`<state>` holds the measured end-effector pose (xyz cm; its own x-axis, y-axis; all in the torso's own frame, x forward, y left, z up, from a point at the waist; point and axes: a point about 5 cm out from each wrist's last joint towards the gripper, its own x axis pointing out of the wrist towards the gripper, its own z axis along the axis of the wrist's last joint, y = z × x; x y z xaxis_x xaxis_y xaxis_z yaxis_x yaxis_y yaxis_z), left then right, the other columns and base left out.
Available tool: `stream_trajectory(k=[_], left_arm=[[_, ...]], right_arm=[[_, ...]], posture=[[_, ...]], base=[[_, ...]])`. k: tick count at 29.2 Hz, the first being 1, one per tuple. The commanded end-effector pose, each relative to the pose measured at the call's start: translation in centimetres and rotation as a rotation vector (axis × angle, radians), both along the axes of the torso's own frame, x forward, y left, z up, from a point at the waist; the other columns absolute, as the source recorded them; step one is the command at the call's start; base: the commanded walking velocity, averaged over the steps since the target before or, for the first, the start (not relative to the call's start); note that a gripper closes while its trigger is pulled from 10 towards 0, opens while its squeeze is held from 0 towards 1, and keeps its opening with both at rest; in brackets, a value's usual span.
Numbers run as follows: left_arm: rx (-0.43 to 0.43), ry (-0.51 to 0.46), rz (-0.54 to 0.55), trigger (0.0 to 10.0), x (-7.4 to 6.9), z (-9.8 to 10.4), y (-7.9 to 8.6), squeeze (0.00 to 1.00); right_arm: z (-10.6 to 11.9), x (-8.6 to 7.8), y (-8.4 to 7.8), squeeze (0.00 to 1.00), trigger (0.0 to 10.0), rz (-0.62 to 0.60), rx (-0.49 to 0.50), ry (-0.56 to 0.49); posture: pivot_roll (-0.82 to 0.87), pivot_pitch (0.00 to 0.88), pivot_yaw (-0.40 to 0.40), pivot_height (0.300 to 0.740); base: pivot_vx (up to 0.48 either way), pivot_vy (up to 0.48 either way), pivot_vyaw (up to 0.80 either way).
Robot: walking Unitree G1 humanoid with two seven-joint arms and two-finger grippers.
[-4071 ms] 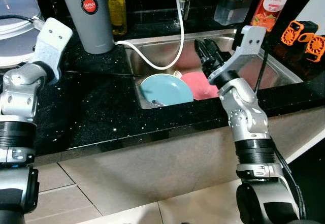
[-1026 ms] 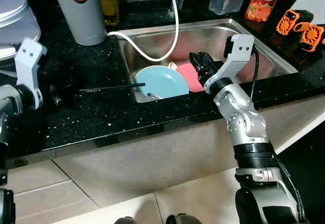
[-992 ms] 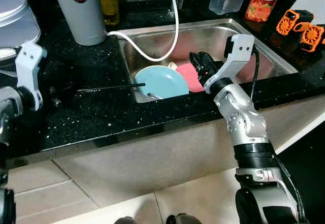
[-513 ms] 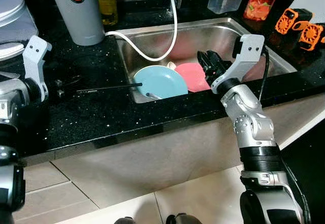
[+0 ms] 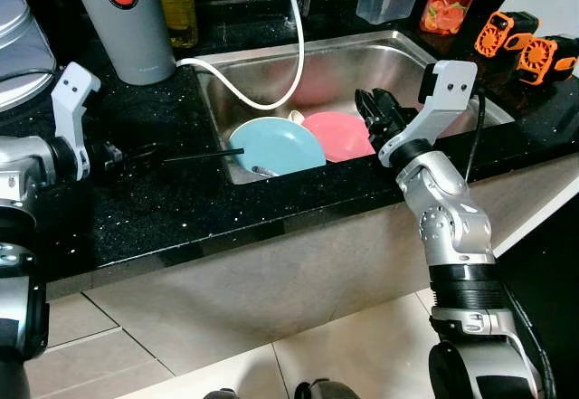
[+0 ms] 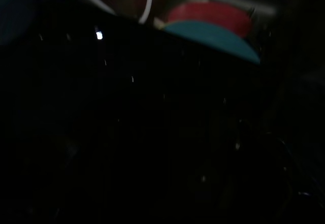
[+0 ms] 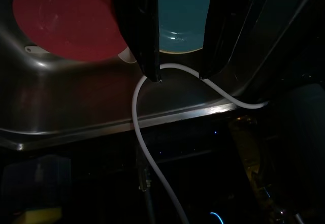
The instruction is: Kitchen organization
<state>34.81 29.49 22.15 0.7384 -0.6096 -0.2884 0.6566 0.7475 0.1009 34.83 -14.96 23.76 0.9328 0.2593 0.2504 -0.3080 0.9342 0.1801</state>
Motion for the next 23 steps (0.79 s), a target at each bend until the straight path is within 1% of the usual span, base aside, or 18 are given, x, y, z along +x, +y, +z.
stream_trajectory(k=[1,2,3,4,5,6,7,13,15,17,18,20,23], left_arm=[[0.038,0.048,-0.035,10.0,-0.2,-0.6,0.1,0.44],[0.059,0.070,-0.060,9.5,-0.3,-1.0,-0.1,0.25],[0.084,0.094,-0.087,9.5,-0.4,-1.4,-0.2,0.25],[0.089,0.099,-0.094,9.5,-0.5,-1.5,-0.3,0.25],[0.089,0.099,-0.095,9.8,-0.5,-1.5,-0.2,0.03],[0.115,0.115,-0.115,9.9,-0.6,-1.7,-0.2,0.00],[0.134,0.125,-0.129,10.0,-0.7,-1.8,-0.2,0.00],[0.152,0.122,-0.181,10.0,-0.8,-1.3,-0.2,0.00],[0.158,0.105,-0.214,10.0,-0.9,-1.2,-0.4,0.00],[0.126,0.052,-0.231,10.0,-0.7,-0.1,-0.7,0.00],[0.126,0.052,-0.231,10.0,-0.7,-0.1,-0.7,0.00],[0.111,-0.003,-0.247,10.0,-0.4,1.0,-1.1,0.00],[0.120,-0.019,-0.277,10.0,-0.4,1.2,-1.5,0.00]], right_arm=[[-0.1,-0.3,-0.4,0.00,10.0,-0.013,-0.005,0.006],[-0.1,-0.3,-0.4,0.00,10.0,-0.014,-0.005,0.007],[-0.1,-0.3,-0.4,0.00,10.0,-0.014,-0.006,0.008],[-0.1,-0.3,-0.4,0.00,10.0,-0.014,-0.006,0.008],[-0.1,-0.3,-0.4,0.00,10.0,-0.014,-0.006,0.008],[-0.1,-0.3,-0.4,0.00,10.0,-0.014,-0.006,0.008],[-0.1,-0.3,-0.4,0.00,10.0,-0.013,-0.006,0.008],[-0.2,-0.3,-0.3,0.00,10.0,-0.014,-0.003,0.012],[-0.2,-0.3,-0.2,0.00,10.0,-0.014,0.000,0.014],[-0.2,-0.3,-0.3,0.00,10.0,-0.015,0.001,0.013],[-0.2,-0.3,-0.3,0.00,10.0,-0.015,0.001,0.013],[-0.2,-0.2,-0.3,0.00,10.0,-0.016,0.002,0.014],[-0.2,-0.2,-0.3,0.00,10.0,-0.015,0.002,0.015]], posture=[[0.07,0.050,-0.011,0.740],[0.07,0.051,-0.011,0.740],[0.07,0.051,-0.011,0.740],[0.07,0.051,-0.011,0.740],[0.07,0.051,-0.011,0.740],[0.07,0.056,-0.011,0.740],[0.07,0.056,-0.011,0.740],[0.08,0.060,-0.007,0.740],[0.08,0.061,-0.006,0.740],[0.08,0.061,-0.007,0.740],[0.08,0.061,-0.007,0.740],[0.08,0.061,-0.009,0.740],[0.08,0.061,-0.009,0.740]], base=[[0.000,0.000,0.00],[0.000,0.000,0.00],[0.000,0.000,0.00],[0.000,0.000,0.00],[0.000,0.000,0.00],[0.000,0.000,0.00],[0.000,0.000,0.00],[0.000,0.000,0.00],[0.000,0.000,0.00],[0.000,0.000,0.00],[0.000,0.000,0.00],[0.000,0.000,0.00],[0.000,0.000,0.00]])
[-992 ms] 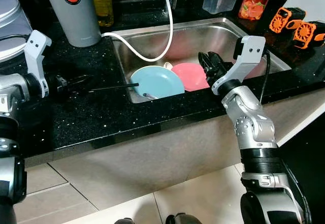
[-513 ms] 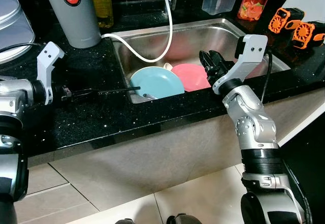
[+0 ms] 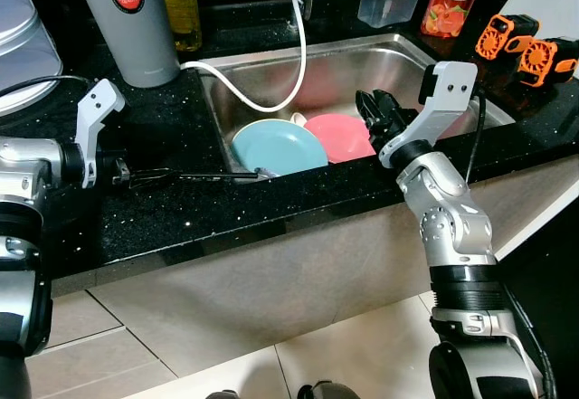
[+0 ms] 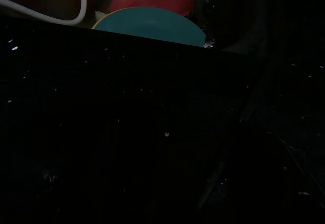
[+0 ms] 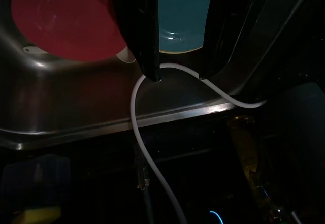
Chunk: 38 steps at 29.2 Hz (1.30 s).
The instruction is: Kitchen organization
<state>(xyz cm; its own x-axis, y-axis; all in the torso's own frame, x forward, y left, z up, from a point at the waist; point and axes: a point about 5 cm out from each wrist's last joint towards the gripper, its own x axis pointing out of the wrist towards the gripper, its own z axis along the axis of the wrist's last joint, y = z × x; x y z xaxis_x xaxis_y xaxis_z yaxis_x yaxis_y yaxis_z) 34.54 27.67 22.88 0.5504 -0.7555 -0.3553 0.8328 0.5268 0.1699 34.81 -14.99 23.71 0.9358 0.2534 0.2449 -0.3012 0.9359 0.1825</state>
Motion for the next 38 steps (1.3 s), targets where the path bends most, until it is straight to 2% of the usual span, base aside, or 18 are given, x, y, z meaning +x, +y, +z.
stream_trajectory(k=[1,4,8,9,10,15,16,18,19,20,21,24,27,29,30,32,36,38], left_arm=[[0.009,-0.020,-0.024,10.0,-0.2,0.5,0.1,0.00],[-0.028,-0.041,-0.068,10.0,-0.3,0.9,-0.5,0.00],[0.048,0.016,-0.134,10.0,-0.9,-0.6,-0.9,0.00],[0.048,0.016,-0.134,10.0,-0.9,-0.6,-0.9,0.00],[0.116,0.060,-0.134,10.0,-1.2,-2.0,-0.7,0.00],[0.148,0.092,-0.067,10.0,-1.1,-3.1,-0.1,0.00],[0.137,0.100,0.003,7.9,-0.8,-3.3,0.3,0.00],[0.126,0.105,0.022,7.9,-0.8,-3.3,0.4,0.00],[0.108,0.113,0.044,3.0,-0.7,-3.4,0.6,0.00],[0.096,0.119,0.056,3.0,-0.7,-3.4,0.7,0.00],[0.087,0.130,0.073,0.0,-0.7,-3.5,0.8,0.00],[0.084,0.151,0.102,0.0,-0.8,-3.9,0.9,0.00],[0.126,0.166,0.123,0.0,-1.0,-4.5,1.1,0.00],[0.163,0.183,0.167,0.0,-1.0,-5.1,1.2,0.00],[0.163,0.183,0.167,0.0,-1.0,-5.1,1.2,0.00],[0.171,0.197,0.233,0.0,-0.7,-5.5,1.1,0.00],[0.146,0.208,0.290,0.0,-0.4,-5.7,0.6,0.00],[0.094,0.208,0.355,0.0,0.0,-5.8,-0.3,0.00]], right_arm=[[-0.2,-0.2,-0.2,0.00,10.0,-0.009,0.001,0.009],[-0.1,-0.2,-0.2,0.00,10.0,-0.008,0.003,0.007],[-0.2,-0.2,-0.2,0.00,10.0,-0.009,0.004,0.007],[-0.2,-0.2,-0.2,0.00,10.0,-0.009,0.004,0.007],[-0.2,-0.2,-0.2,0.00,10.0,-0.009,0.004,0.007],[-0.1,-0.2,-0.2,0.00,10.0,-0.010,0.006,0.005],[-0.1,-0.2,-0.3,0.00,10.0,-0.012,0.007,0.004],[-0.1,-0.2,-0.3,0.00,10.0,-0.012,0.007,0.004],[-0.1,-0.2,-0.3,0.00,10.0,-0.014,0.008,0.005],[-0.1,-0.2,-0.4,0.00,10.0,-0.015,0.008,0.005],[-0.1,-0.3,-0.4,0.00,10.0,-0.016,0.008,0.005],[-0.1,-0.3,-0.4,0.00,10.0,-0.016,0.007,0.006],[-0.2,-0.3,-0.4,0.00,10.0,-0.016,0.007,0.007],[-0.2,-0.2,-0.3,0.00,10.0,-0.012,0.008,0.008],[-0.2,-0.2,-0.3,0.00,10.0,-0.012,0.008,0.008],[-0.2,-0.2,-0.2,0.00,10.0,-0.009,0.009,0.009],[-0.2,-0.1,-0.1,0.00,10.0,-0.006,0.010,0.011],[-0.2,-0.2,-0.1,0.00,10.0,-0.004,0.010,0.012]], posture=[[0.08,0.060,-0.009,0.740],[0.08,0.058,-0.009,0.740],[0.08,0.057,-0.008,0.740],[0.08,0.057,-0.008,0.740],[0.08,0.057,-0.006,0.740],[0.08,0.057,-0.006,0.740],[0.08,0.056,-0.002,0.740],[0.08,0.056,-0.002,0.740],[0.08,0.057,-0.002,0.740],[0.08,0.057,-0.002,0.740],[0.08,0.057,-0.002,0.740],[0.08,0.058,-0.003,0.740],[0.08,0.059,-0.006,0.740],[0.09,0.060,-0.008,0.740],[0.09,0.060,-0.008,0.740],[0.09,0.060,-0.009,0.740],[0.09,0.062,-0.011,0.740],[0.09,0.063,-0.011,0.740]], base=[[0.000,0.000,0.00],[0.000,0.000,0.00],[0.000,0.000,0.00],[0.000,0.000,0.00],[0.000,0.000,0.00],[0.000,0.000,0.00],[0.000,0.000,0.00],[0.000,0.000,0.00],[0.000,0.000,0.00],[0.000,0.000,0.00],[0.000,0.000,0.00],[0.000,0.000,0.00],[0.000,0.000,0.00],[0.000,0.000,0.00],[0.000,0.000,0.00],[0.000,0.000,0.00],[0.000,0.000,0.00],[0.000,0.000,0.00]])
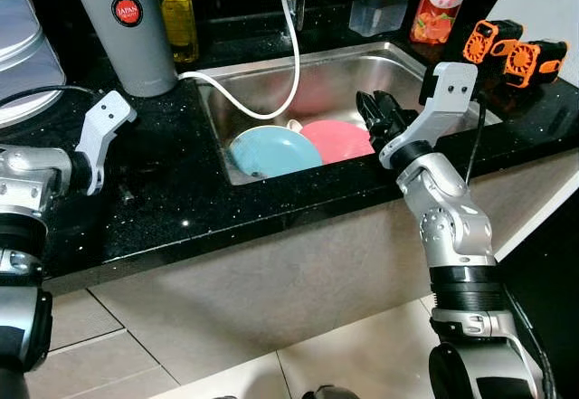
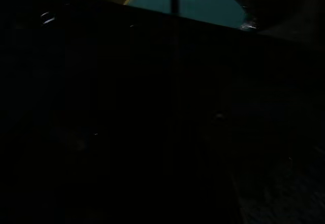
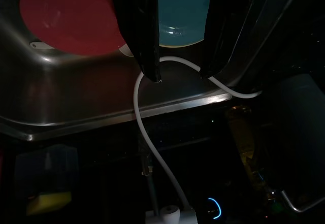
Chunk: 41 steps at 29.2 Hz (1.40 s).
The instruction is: Kitchen organization
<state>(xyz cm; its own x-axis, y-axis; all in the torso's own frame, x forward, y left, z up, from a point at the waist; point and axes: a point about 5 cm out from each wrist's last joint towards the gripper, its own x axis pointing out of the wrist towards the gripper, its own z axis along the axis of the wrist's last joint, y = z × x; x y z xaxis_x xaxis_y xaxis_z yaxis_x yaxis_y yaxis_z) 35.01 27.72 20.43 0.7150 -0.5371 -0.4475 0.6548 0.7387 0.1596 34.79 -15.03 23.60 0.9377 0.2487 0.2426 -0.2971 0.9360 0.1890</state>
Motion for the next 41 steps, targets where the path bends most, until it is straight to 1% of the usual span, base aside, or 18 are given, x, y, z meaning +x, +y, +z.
stream_trajectory(k=[1,3,7,8,9,10,11,14,15,18,23,26,27,28,29,36,37,41], left_arm=[[0.007,0.135,0.061,0.0,-0.5,-3.3,-0.4,0.00],[-0.049,0.114,0.051,0.0,-0.6,-3.2,-2.1,0.00],[-0.068,0.095,0.024,0.3,-0.7,-3.2,-3.1,0.00],[-0.070,0.073,0.015,5.5,-0.7,-3.2,-3.4,0.00],[-0.083,0.015,0.027,10.0,-0.5,-2.8,-3.7,0.00],[-0.100,-0.046,0.044,10.0,-0.2,-2.3,-3.9,0.00],[-0.100,-0.046,0.044,10.0,-0.2,-2.3,-3.9,0.00],[-0.108,-0.247,0.082,10.0,0.4,-0.1,-4.4,0.00],[-0.108,-0.247,0.082,10.0,0.4,-0.1,-4.4,0.00],[-0.080,-0.440,0.053,10.0,0.3,2.4,-5.7,0.00],[-0.052,-0.522,0.026,10.0,0.1,3.5,-6.8,0.00],[-0.023,-0.596,-0.036,10.0,0.2,4.2,-8.3,0.00],[-0.023,-0.596,-0.036,10.0,0.2,4.2,-8.3,0.00],[-0.019,-0.608,-0.107,10.0,0.0,4.1,-9.5,0.00],[-0.024,-0.611,-0.143,10.0,-0.2,4.1,-10.1,0.00],[-0.064,-0.644,-0.255,10.0,-1.1,4.2,-13.0,0.00],[-0.094,-0.658,-0.293,10.0,-1.6,4.3,-14.2,0.00],[-0.128,-0.676,-0.321,10.0,-2.0,4.7,-14.9,0.00]], right_arm=[[-0.1,-0.1,0.0,0.00,10.0,-0.001,0.005,0.008],[-0.2,-0.1,-0.1,0.00,10.0,0.000,0.005,0.011],[-0.2,-0.1,-0.1,0.00,10.0,0.002,0.004,0.012],[-0.2,-0.1,0.0,0.00,10.0,0.004,0.004,0.012],[-0.2,-0.1,0.0,0.00,10.0,0.006,0.004,0.012],[-0.2,-0.1,0.1,0.00,10.0,0.007,0.004,0.011],[-0.2,-0.1,0.1,0.00,10.0,0.007,0.004,0.011],[-0.1,-0.1,0.2,0.00,10.0,0.016,0.004,0.006],[-0.1,-0.1,0.2,0.00,10.0,0.016,0.004,0.006],[-0.1,-0.2,0.8,0.00,10.0,0.065,0.013,0.007],[-0.1,-0.7,2.3,0.00,10.0,0.180,0.087,0.029],[0.1,-1.5,4.8,0.00,10.0,0.358,0.307,0.084],[0.1,-1.5,4.8,0.00,10.0,0.358,0.307,0.084],[0.6,-2.0,6.0,0.00,10.0,0.454,0.439,0.099],[0.9,-2.2,6.4,0.00,10.0,0.491,0.481,0.099],[1.6,-2.6,7.1,0.00,10.0,0.557,0.558,0.097],[1.7,-2.5,7.1,0.00,10.0,0.550,0.566,0.102],[1.7,-2.3,6.8,0.00,10.0,0.521,0.555,0.106]], posture=[[0.09,0.063,-0.011,0.740],[0.09,0.064,-0.013,0.740],[0.09,0.064,-0.013,0.740],[0.10,0.062,-0.015,0.740],[0.10,0.062,-0.015,0.740],[0.10,0.062,-0.015,0.740],[0.10,0.062,-0.015,0.740],[0.09,0.057,-0.018,0.740],[0.09,0.057,-0.018,0.740],[0.09,0.054,-0.022,0.740],[0.09,0.045,-0.029,0.740],[0.09,0.042,-0.030,0.740],[0.09,0.042,-0.030,0.740],[0.09,0.040,-0.031,0.740],[0.09,0.040,-0.031,0.740],[0.08,0.040,-0.028,0.740],[0.08,0.040,-0.028,0.740],[0.08,0.042,-0.023,0.740]], base=[[0.000,0.000,0.00],[0.000,0.000,0.00],[0.000,0.000,0.00],[0.000,0.000,0.00],[0.000,0.000,0.00],[0.000,0.000,0.00],[0.000,0.000,0.00],[0.000,0.000,0.00],[0.000,0.000,0.00],[0.000,0.000,0.00],[0.000,0.000,0.00],[0.000,0.000,0.00],[0.000,0.000,0.00],[0.000,0.000,0.00],[0.000,0.000,0.00],[0.000,0.000,0.00],[0.000,0.000,0.00],[0.000,0.000,0.00]])
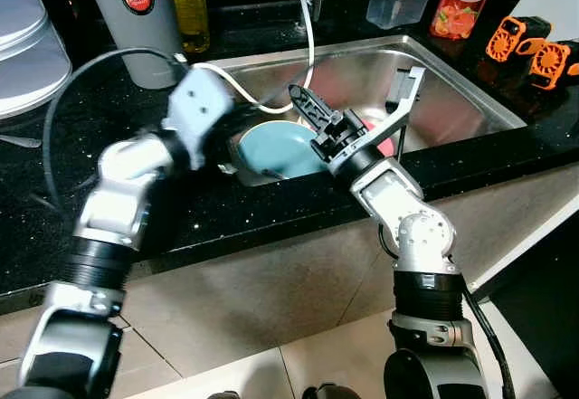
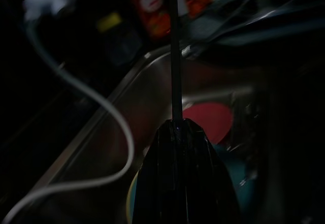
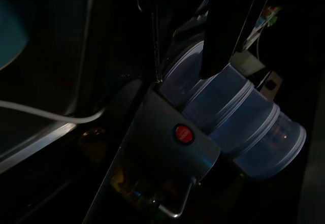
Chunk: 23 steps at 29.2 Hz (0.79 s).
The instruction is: Kitchen organization
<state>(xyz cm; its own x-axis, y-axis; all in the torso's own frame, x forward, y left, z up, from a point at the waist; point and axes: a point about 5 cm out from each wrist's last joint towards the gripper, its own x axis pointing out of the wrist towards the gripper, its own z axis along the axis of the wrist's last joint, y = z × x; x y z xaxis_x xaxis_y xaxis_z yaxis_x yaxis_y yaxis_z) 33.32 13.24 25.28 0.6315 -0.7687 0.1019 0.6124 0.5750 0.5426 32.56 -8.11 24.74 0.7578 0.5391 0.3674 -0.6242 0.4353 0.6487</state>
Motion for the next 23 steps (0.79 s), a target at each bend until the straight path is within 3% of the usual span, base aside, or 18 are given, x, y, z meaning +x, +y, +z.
stream_trajectory(k=[1,6,12,19,20,23], left_arm=[[-0.026,0.003,-0.033,10.0,-0.4,-0.1,-0.5,0.00],[-0.032,0.004,-0.084,10.0,-1.1,-0.1,-1.2,0.00],[-0.051,-0.007,-0.033,10.0,-0.8,0.1,-0.8,0.00],[-0.039,0.013,-0.054,10.0,-1.2,-0.3,-1.0,0.00],[-0.038,0.015,-0.055,10.0,-1.2,-0.4,-1.0,0.00],[-0.037,0.019,-0.061,10.0,-1.3,-0.4,-1.1,0.00]], right_arm=[[0.6,-0.1,-0.2,0.00,10.0,-0.012,-0.001,-0.008],[0.7,0.1,-0.7,0.00,10.0,-0.021,0.015,0.009],[0.8,0.2,-0.9,0.00,10.0,-0.029,0.013,0.010],[1.0,0.3,-1.3,0.00,10.0,-0.040,0.019,0.009],[1.0,0.3,-1.3,0.00,0.6,-0.042,0.019,0.008],[1.1,0.3,-1.2,0.00,0.0,-0.041,0.022,0.001]], posture=[[0.08,0.042,-0.023,0.740],[0.08,0.042,-0.024,0.740],[0.08,0.042,-0.029,0.740],[0.08,0.039,-0.030,0.740],[0.08,0.039,-0.030,0.740],[0.08,0.038,-0.030,0.740]], base=[[0.000,0.000,0.00],[0.000,0.000,0.00],[0.000,0.000,0.00],[0.000,0.000,0.00],[0.000,0.000,0.00],[0.000,0.000,0.00]])
